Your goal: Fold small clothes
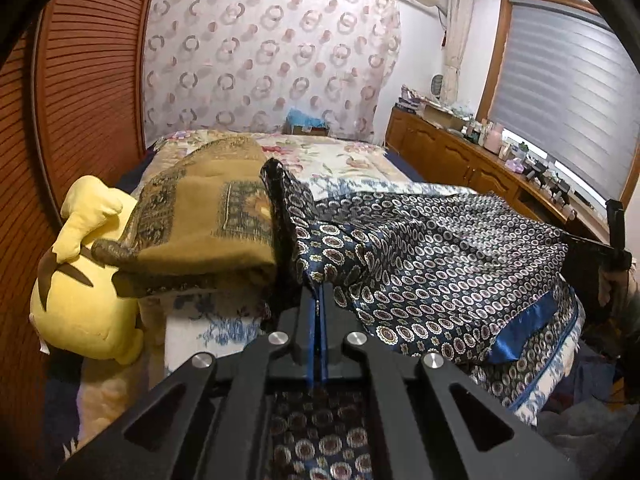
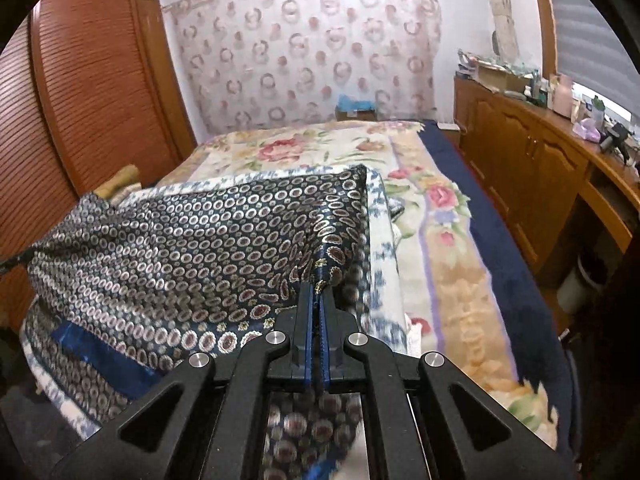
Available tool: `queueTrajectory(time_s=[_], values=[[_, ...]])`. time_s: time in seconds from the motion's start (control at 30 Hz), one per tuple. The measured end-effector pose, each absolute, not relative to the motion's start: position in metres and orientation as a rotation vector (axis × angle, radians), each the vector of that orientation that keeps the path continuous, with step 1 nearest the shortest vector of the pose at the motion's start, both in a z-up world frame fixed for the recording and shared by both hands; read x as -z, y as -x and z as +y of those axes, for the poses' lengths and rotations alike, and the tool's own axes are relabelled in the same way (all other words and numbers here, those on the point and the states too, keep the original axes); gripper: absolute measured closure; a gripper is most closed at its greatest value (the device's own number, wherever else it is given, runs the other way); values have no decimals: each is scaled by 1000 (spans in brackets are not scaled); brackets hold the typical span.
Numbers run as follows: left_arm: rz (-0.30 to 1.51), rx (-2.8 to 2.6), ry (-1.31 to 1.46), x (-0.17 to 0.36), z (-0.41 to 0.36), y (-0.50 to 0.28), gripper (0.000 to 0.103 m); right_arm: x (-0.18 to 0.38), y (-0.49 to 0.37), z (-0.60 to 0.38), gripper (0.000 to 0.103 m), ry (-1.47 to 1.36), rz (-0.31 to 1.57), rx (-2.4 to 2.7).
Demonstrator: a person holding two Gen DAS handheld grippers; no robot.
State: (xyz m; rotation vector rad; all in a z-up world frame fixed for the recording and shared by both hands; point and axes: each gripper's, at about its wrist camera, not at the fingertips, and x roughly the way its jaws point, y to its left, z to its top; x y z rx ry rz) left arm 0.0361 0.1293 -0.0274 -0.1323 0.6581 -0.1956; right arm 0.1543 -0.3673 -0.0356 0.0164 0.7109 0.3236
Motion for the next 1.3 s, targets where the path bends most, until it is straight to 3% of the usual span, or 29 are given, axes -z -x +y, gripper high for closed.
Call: queueTrajectory(time_s=[0.33, 0.67, 0.8, 0.83, 0.87, 1.13, 1.3], values=[[717, 166, 126, 45, 131, -11, 103, 46, -111, -374, 103, 5, 777, -325], [729, 160, 137, 52, 143, -8, 103, 51, -120, -376, 103, 4, 806, -320], [708, 156, 120, 48, 141, -6, 84, 45, -122, -366, 96, 39, 779, -313], [704, 156, 119, 47, 141, -5, 72, 42, -122, -363, 94, 49, 765, -306], [699, 157, 120, 46, 140, -5, 67, 41, -122, -361, 93, 52, 755, -308], [725, 116, 85, 59, 135, -14, 62, 42, -140, -323, 77, 97, 700, -352], [745, 73, 86, 69, 139, -14, 62, 62, -155, -289, 75, 131, 726, -399]])
